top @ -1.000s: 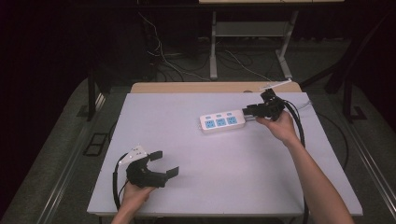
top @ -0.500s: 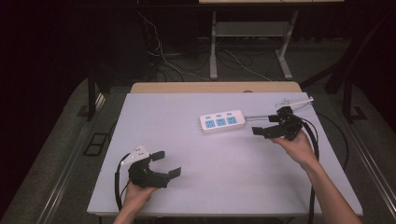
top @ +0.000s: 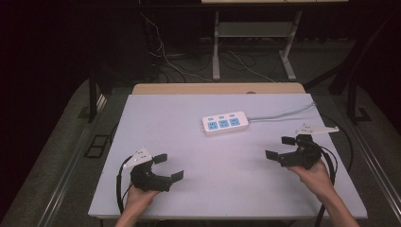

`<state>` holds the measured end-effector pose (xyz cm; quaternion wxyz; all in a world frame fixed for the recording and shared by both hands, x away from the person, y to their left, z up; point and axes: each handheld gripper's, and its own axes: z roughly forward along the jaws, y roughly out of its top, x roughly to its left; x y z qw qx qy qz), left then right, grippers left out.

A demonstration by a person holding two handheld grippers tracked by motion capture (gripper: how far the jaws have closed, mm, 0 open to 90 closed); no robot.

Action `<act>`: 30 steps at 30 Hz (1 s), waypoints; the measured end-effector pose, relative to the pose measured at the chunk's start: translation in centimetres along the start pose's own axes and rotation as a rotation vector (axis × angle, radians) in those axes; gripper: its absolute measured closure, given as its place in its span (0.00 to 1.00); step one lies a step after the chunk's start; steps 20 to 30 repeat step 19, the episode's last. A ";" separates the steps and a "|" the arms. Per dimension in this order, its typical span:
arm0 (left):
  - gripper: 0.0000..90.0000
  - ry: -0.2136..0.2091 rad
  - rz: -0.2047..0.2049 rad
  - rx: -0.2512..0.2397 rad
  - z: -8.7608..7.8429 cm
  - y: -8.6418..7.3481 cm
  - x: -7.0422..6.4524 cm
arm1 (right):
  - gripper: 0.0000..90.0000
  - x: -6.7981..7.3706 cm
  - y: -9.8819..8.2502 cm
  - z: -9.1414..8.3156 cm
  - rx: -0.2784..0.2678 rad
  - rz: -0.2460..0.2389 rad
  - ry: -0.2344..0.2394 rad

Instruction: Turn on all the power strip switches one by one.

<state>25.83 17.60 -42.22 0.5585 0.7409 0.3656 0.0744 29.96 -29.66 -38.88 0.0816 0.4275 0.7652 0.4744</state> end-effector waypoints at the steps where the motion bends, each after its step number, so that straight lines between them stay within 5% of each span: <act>1: 0.00 0.000 0.001 0.000 0.0 0.0 0.0 | 0.00 0.1 -0.4 -0.2 -0.004 0.000 -0.002; 16: 0.00 0.001 0.004 0.006 0.0 -0.1 -0.2 | 0.00 1.5 -5.5 -1.5 -0.036 0.017 -0.014; 30: 0.00 -0.001 0.006 0.007 0.0 0.0 -0.2 | 0.00 1.7 -5.7 -1.3 -0.025 0.006 -0.005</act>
